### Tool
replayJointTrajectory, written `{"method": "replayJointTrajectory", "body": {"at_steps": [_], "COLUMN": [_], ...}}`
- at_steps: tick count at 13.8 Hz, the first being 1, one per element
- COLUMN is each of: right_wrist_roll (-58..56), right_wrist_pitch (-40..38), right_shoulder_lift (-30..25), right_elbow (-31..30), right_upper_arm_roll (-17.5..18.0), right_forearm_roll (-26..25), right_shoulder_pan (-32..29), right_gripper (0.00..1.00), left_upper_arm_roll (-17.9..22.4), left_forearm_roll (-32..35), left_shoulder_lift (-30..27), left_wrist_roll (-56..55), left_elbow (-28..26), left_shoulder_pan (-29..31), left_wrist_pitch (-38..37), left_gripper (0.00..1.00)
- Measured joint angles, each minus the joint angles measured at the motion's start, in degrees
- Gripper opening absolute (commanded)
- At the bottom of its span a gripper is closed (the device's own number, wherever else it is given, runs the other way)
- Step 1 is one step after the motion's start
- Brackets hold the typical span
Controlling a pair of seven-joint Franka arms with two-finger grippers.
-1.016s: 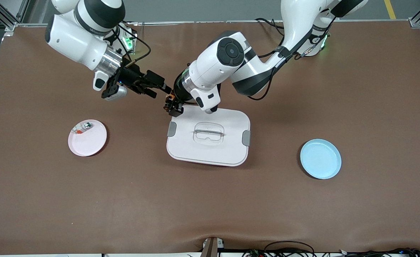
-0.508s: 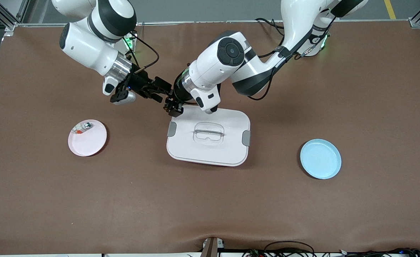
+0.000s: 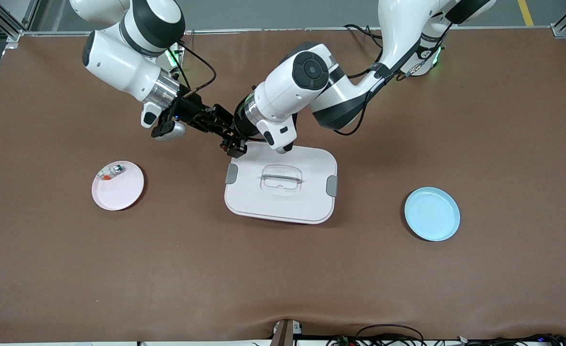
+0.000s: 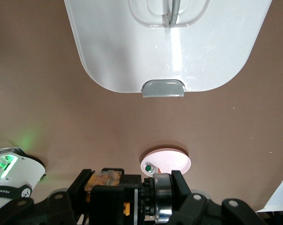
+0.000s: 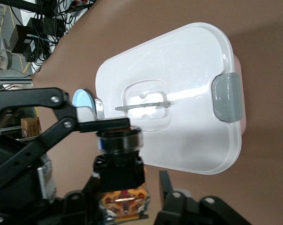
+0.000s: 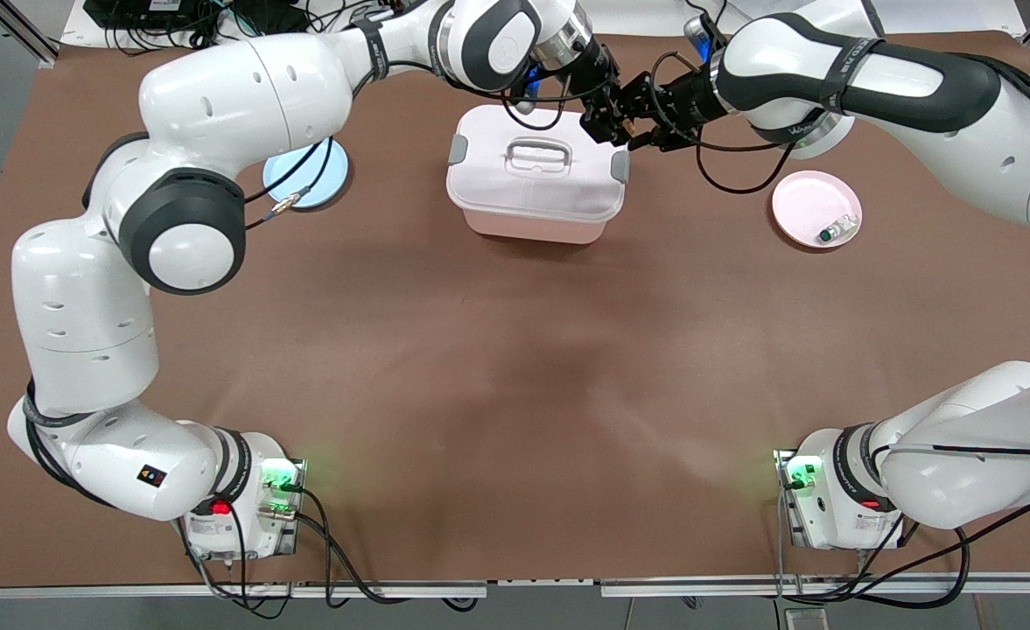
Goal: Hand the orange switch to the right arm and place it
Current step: 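Grasp the switch with the right gripper while the left gripper releases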
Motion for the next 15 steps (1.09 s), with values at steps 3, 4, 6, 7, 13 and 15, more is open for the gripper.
{"method": "replayJointTrajectory", "body": {"at_steps": [3,4,6,7,13,15], "right_wrist_roll": [-0.57,-0.59,-0.71,-0.89,-14.25,-18.11], "right_wrist_pitch": [0.02,0.03,0.13,0.12,-0.71,-3.1], "right_shoulder_lift": [0.01,0.02,0.05,0.07,0.42,0.44], "right_elbow": [0.06,0.08,0.27,0.32,0.13,0.06], "right_upper_arm_roll": [-0.03,-0.03,-0.03,-0.04,-0.81,-1.02], "right_forearm_roll": [0.1,0.1,0.12,0.11,-2.63,-9.56], "right_shoulder_pan": [0.05,0.05,0.06,0.07,-0.33,-2.07], "right_gripper": [0.0,0.0,0.0,0.0,0.0,0.0], "left_upper_arm_roll": [-0.01,-0.01,-0.05,-0.02,0.48,0.55], "left_forearm_roll": [-0.1,-0.13,-0.32,-0.33,-0.33,-0.32], "left_shoulder_lift": [0.12,0.12,0.12,0.1,-1.57,-3.37], "left_wrist_roll": [0.0,0.0,0.02,0.53,7.75,12.29], "left_elbow": [0.03,0.03,0.14,0.35,1.8,2.03], "left_shoulder_pan": [-0.01,0.01,0.15,0.23,5.05,8.41], "left_wrist_pitch": [0.12,0.11,0.11,0.15,-0.49,-5.22], "left_gripper": [0.08,0.33,1.0,1.0,1.0,1.0]}}
